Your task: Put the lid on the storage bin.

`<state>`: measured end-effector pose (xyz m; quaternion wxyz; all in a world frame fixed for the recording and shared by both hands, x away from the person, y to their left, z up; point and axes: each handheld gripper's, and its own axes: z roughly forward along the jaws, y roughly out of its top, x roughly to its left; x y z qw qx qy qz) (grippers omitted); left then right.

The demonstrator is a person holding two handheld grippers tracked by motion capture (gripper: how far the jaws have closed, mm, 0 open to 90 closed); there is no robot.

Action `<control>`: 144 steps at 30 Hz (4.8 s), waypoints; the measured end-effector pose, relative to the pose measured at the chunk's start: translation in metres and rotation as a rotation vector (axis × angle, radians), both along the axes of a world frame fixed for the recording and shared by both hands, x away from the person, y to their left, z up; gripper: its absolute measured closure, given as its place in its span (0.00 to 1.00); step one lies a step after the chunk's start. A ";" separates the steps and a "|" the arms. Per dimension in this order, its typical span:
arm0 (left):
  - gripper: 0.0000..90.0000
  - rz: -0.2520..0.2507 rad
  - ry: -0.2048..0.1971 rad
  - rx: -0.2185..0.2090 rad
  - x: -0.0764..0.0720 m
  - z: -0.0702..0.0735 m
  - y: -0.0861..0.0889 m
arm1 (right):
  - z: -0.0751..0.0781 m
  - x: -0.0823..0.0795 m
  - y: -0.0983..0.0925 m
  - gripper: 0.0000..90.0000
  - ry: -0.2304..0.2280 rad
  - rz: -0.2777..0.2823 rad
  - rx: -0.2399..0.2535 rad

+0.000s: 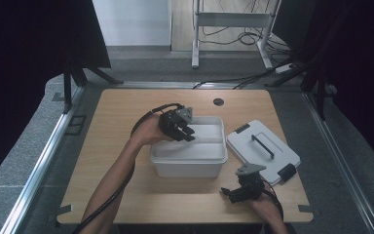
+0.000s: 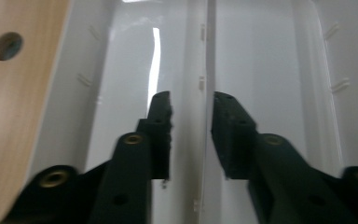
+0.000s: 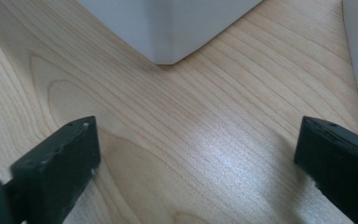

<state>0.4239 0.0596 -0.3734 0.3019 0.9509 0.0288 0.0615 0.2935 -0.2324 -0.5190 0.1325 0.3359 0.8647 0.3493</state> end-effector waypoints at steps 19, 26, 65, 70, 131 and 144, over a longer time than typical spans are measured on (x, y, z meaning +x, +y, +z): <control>0.10 0.279 -0.039 -0.140 -0.032 0.017 0.074 | 0.050 0.023 -0.018 0.14 0.011 0.048 0.012; 0.00 0.385 -0.042 -0.145 -0.054 0.016 0.112 | 0.070 0.043 -0.027 0.15 -0.015 0.001 -0.009; 0.00 0.577 0.074 -0.143 -0.144 -0.148 0.155 | 0.076 0.109 -0.084 0.94 0.018 -0.137 -0.274; 0.00 0.574 0.085 -0.149 -0.144 -0.149 0.155 | 0.092 0.107 -0.090 0.94 0.015 -0.094 -0.255; 0.00 0.571 0.086 -0.154 -0.144 -0.149 0.155 | 0.219 0.114 0.102 0.94 -0.119 0.704 -0.143; 0.00 0.570 0.086 -0.156 -0.145 -0.149 0.155 | 0.186 0.130 0.144 0.93 -0.068 0.758 -0.197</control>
